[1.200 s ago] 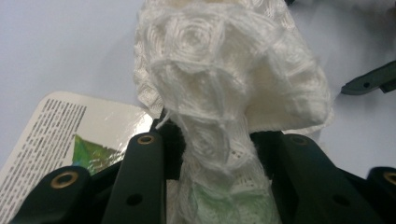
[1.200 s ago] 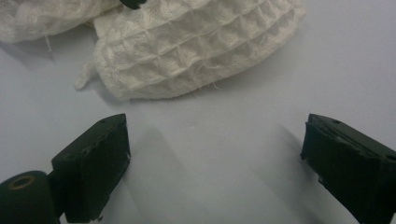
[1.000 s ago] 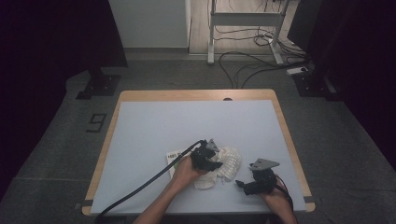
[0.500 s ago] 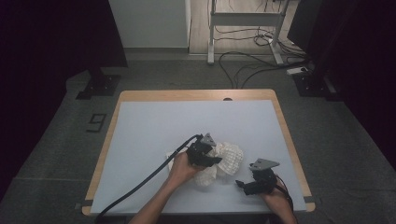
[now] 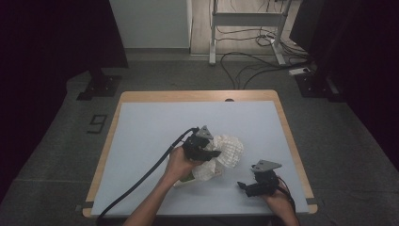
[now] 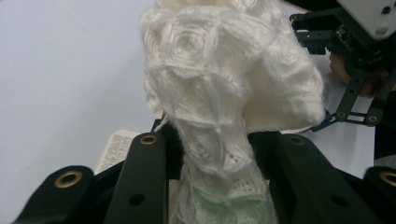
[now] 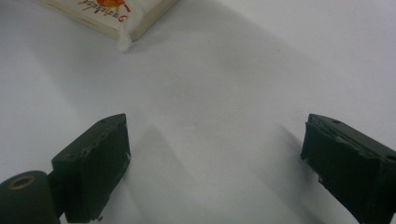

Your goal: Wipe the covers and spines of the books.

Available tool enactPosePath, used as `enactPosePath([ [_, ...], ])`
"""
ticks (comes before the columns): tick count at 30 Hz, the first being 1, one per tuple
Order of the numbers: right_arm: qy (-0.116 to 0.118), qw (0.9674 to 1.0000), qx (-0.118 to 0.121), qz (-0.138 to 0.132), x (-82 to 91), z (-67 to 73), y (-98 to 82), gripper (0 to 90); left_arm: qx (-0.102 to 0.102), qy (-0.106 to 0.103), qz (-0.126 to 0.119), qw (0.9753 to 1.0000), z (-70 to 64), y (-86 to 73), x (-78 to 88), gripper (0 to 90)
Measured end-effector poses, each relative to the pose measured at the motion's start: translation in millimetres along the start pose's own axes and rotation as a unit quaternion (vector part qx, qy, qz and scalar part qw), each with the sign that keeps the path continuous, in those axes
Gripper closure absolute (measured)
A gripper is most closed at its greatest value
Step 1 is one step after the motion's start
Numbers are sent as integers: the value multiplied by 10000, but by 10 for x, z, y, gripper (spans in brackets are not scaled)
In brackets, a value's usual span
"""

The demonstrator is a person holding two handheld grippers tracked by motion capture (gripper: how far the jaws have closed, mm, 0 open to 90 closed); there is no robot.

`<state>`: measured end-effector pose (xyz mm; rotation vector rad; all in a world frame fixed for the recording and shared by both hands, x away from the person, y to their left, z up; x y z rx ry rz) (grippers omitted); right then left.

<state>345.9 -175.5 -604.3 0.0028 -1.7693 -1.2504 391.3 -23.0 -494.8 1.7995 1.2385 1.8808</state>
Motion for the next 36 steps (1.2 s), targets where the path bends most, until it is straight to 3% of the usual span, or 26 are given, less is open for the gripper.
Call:
enactPosePath([
  [18,0,10000,-1,1,0,0,0,73,79,237,17,9997,173,127,351,663],
  [29,0,10000,-4,1,0,1,0,73,76,537,152,9984,323,162,622,663],
  [36,2,10000,-15,6,0,3,-1,73,197,807,226,9963,505,107,773,657],
])
Point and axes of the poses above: each handheld gripper's, and its own axes: x roughly backward along the jaws, y roughly out of its top, z roughly to its left, the point moved 10 cm from there along -x, roughly forward along the jaws, and after that the axes turned 4 degrees about -y, right-handed, at the moved point
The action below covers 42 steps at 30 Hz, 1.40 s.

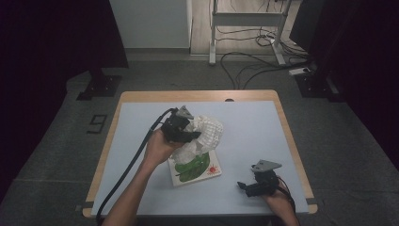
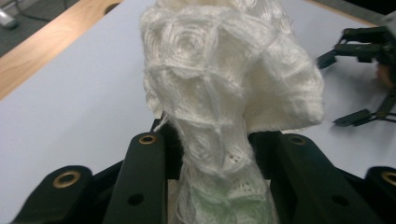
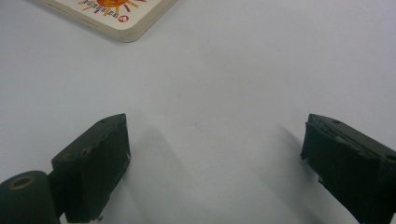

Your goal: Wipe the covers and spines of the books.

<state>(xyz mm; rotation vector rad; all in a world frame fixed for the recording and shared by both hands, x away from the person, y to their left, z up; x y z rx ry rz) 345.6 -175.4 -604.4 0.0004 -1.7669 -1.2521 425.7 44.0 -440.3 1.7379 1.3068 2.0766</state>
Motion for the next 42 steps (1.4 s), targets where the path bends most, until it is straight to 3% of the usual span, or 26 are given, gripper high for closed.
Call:
enactPosePath([
  [5,1,10000,-7,2,1,1,0,73,77,215,61,9997,141,-55,97,656],
  [12,2,10000,-4,3,1,1,0,73,217,363,95,9991,288,-147,195,654],
  [24,0,10000,4,-1,0,-1,0,73,513,679,93,9963,589,-354,421,650],
  [32,3,10000,6,-1,1,-1,0,73,704,934,95,9931,798,-525,604,642],
  [42,1,10000,7,-1,0,-1,0,73,1038,1253,127,9866,1081,-815,836,634],
])
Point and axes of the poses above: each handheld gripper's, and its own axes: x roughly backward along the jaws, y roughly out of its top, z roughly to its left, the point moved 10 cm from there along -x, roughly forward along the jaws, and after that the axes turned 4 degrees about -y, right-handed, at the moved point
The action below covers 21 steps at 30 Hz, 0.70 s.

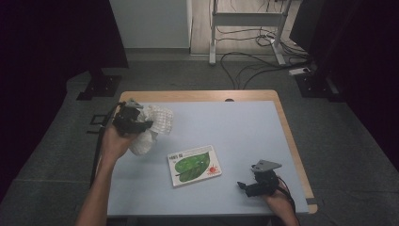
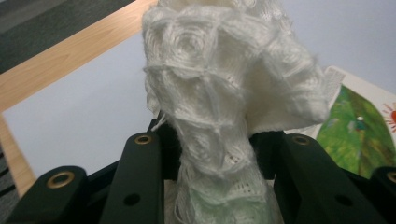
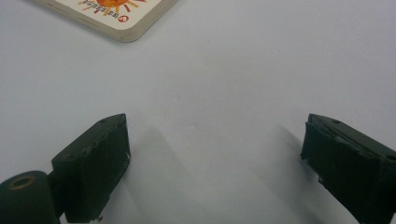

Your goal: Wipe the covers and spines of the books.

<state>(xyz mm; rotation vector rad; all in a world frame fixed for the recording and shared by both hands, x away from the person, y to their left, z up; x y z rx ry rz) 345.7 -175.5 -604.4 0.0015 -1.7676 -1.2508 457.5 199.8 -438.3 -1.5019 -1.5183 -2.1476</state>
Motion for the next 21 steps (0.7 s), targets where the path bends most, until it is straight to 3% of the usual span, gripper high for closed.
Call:
enactPosePath([
  [11,2,10000,-3,7,1,1,-1,73,294,247,71,9992,308,-246,38,626],
  [21,2,10000,-9,4,1,2,0,73,562,311,159,9978,481,-525,-178,624],
])
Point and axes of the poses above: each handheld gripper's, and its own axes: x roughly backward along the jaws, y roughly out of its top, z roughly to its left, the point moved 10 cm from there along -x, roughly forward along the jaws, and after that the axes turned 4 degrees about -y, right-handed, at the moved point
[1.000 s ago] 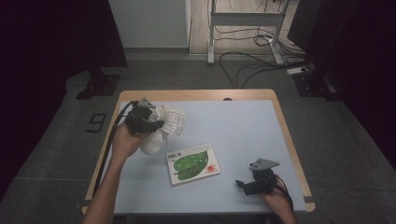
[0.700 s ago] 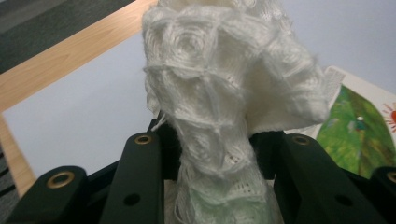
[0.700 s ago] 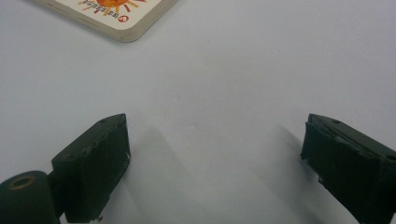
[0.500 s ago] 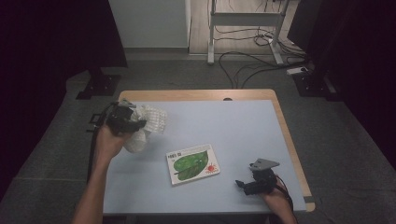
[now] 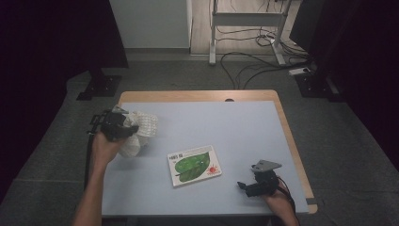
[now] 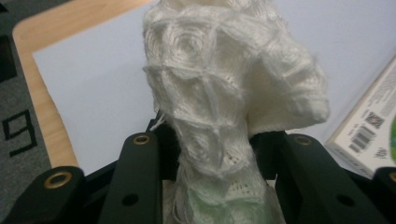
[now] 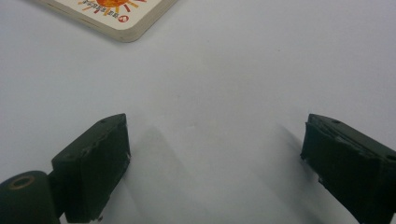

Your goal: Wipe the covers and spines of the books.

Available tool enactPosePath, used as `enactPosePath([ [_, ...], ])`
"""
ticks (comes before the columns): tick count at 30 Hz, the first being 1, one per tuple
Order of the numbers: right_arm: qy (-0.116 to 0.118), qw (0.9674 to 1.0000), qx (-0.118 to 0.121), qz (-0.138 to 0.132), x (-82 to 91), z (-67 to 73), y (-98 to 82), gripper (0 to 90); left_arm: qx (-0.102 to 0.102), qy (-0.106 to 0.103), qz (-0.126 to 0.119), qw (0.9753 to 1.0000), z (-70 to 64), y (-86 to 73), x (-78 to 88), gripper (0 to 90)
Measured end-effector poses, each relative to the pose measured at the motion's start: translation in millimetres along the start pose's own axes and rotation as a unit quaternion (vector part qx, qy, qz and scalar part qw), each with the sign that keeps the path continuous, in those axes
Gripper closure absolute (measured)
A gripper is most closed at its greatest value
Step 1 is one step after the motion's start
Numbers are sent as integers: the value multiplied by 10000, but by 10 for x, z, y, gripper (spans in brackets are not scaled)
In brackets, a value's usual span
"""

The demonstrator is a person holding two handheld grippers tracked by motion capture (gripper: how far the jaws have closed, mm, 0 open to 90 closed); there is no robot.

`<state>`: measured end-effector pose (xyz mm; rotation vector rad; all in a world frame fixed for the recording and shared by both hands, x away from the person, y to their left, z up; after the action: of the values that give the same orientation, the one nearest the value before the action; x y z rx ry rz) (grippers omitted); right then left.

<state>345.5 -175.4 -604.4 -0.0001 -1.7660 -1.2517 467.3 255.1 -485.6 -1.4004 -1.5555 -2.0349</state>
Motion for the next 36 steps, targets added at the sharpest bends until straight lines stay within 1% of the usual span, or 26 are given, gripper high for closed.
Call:
enactPosePath([
  [4,-2,10000,12,-6,-1,-2,1,73,94,-25,99,9999,38,-118,-142,622],
  [5,-2,10000,13,-7,-1,-2,1,73,94,-25,99,9999,38,-118,-142,622],
  [6,-1,10000,12,-6,-1,-2,1,73,136,-45,131,9998,52,-176,-218,622],
  [7,-1,10000,13,-7,-1,-2,1,73,152,-47,156,9998,59,-205,-253,621],
  [12,0,10000,12,-7,-1,-2,1,73,201,-87,214,9995,55,-318,-420,611],
  [17,0,10000,10,-6,-1,-2,1,73,263,-152,229,9993,42,-400,-560,608],
  [25,1,10000,17,-7,-1,-3,1,73,400,-256,254,9986,33,-518,-737,591],
  [28,0,10000,11,-8,-1,-2,1,73,503,-329,181,9980,36,-553,-782,582],
  [29,0,10000,10,-7,-1,-2,1,73,572,-392,159,9975,30,-564,-796,577],
  [32,1,10000,15,-6,0,-2,1,73,665,-466,120,9966,25,-567,-799,550],
  [34,0,10000,11,-8,-1,-2,1,73,749,-564,93,9956,17,-555,-788,498],
  [36,0,10000,15,-7,-1,-2,1,73,800,-620,33,9949,17,-534,-757,417],
])
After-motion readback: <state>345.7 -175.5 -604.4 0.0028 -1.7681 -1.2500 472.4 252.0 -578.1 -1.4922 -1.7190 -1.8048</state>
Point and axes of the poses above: each handheld gripper's, and its own axes: x roughly backward along the jaws, y roughly out of its top, z roughly to its left, the point moved 10 cm from there along -x, roughly forward along the jaws, and after that the axes turned 4 degrees about -y, right-handed, at the moved point
